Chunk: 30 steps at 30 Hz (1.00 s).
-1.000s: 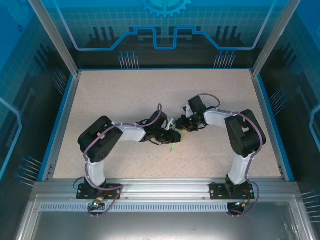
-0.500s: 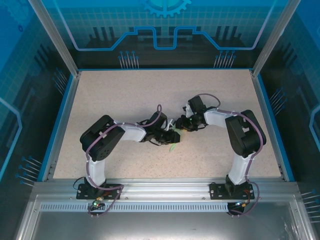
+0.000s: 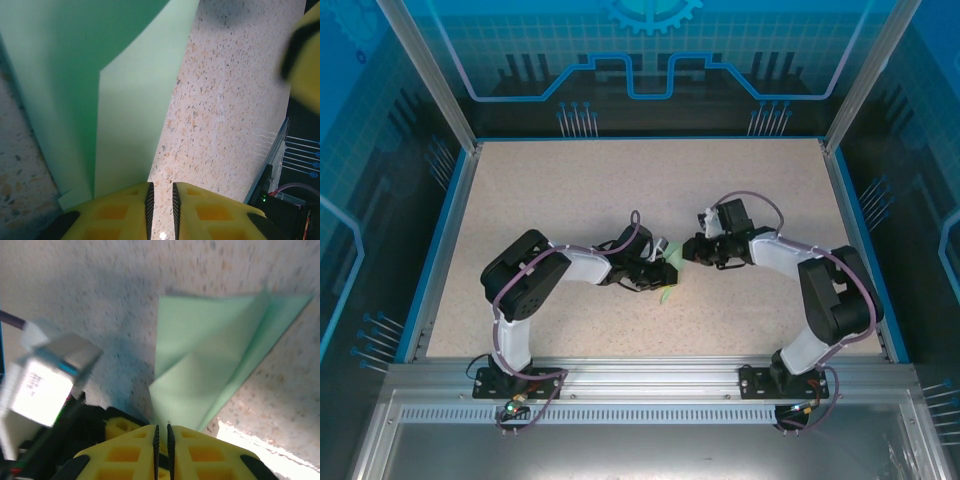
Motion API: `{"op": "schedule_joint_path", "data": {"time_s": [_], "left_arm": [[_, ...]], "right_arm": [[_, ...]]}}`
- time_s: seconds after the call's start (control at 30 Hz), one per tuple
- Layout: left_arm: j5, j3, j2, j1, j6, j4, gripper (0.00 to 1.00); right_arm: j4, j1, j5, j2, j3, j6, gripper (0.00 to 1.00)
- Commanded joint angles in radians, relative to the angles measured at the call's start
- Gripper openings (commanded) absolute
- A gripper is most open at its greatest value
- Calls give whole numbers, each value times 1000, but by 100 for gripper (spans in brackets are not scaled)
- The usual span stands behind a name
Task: Fold a paper plane with a square sheet of paper (fold left side to right side)
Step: Fold the wing for the fifth time at the center of the table.
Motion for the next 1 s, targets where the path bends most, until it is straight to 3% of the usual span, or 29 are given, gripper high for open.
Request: {"op": "schedule_joint_path", "data": {"time_s": [0.0,0.37,0.97], "left_arm": [[-37,-29,49,0,-9,-77,21],[-35,-25,49,-1,-6,-82,20],[-36,-23,52,2,-4,-98,20]], "right_arm": [[66,28,-59,51,0,28,15],[67,40,-36,183,87,9,13],[-105,27,121,274,198,-98,13]]}}
